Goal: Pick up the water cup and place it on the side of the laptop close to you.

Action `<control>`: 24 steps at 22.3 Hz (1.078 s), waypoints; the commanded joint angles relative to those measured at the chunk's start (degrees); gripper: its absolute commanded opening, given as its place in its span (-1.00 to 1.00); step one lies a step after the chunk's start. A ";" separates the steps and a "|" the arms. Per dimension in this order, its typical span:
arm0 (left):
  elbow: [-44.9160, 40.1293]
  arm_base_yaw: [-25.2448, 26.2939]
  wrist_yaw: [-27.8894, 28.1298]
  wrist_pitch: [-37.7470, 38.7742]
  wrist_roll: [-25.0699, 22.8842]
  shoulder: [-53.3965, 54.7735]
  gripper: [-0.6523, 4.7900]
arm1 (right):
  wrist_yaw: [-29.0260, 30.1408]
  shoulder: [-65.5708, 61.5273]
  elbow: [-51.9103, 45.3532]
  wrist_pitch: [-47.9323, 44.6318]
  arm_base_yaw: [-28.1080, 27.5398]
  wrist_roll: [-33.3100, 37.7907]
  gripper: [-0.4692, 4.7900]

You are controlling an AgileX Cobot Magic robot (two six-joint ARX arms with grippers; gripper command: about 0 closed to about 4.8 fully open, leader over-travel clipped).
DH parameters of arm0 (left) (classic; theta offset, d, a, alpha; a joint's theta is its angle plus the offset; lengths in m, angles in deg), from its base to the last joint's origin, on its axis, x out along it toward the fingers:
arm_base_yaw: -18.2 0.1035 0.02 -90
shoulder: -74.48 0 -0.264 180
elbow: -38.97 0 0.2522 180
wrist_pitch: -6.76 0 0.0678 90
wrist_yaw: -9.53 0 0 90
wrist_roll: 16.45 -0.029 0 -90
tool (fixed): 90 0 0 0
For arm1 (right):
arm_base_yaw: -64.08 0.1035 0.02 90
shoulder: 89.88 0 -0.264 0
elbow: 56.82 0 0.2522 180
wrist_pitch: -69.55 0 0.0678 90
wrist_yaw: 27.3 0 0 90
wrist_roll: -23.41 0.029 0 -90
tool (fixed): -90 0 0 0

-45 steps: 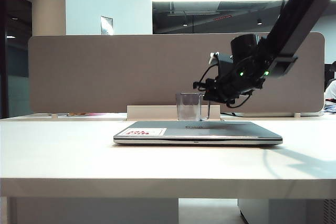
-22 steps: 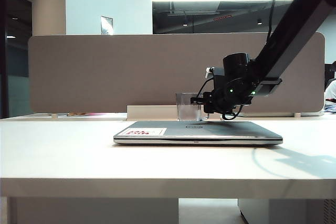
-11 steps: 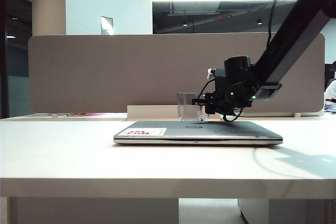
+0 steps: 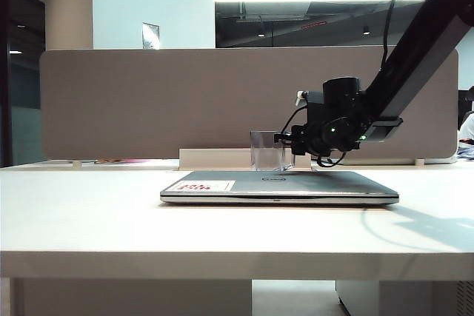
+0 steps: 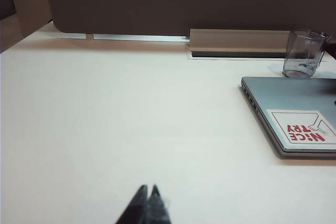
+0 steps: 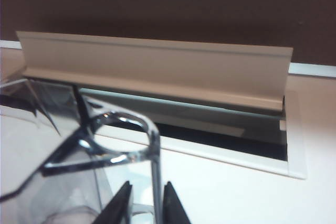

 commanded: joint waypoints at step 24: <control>0.07 -0.07 0.17 -0.79 -0.26 0.04 -0.77 | 1.27 0.04 0.24 -1.22 -0.13 -1.90 -0.58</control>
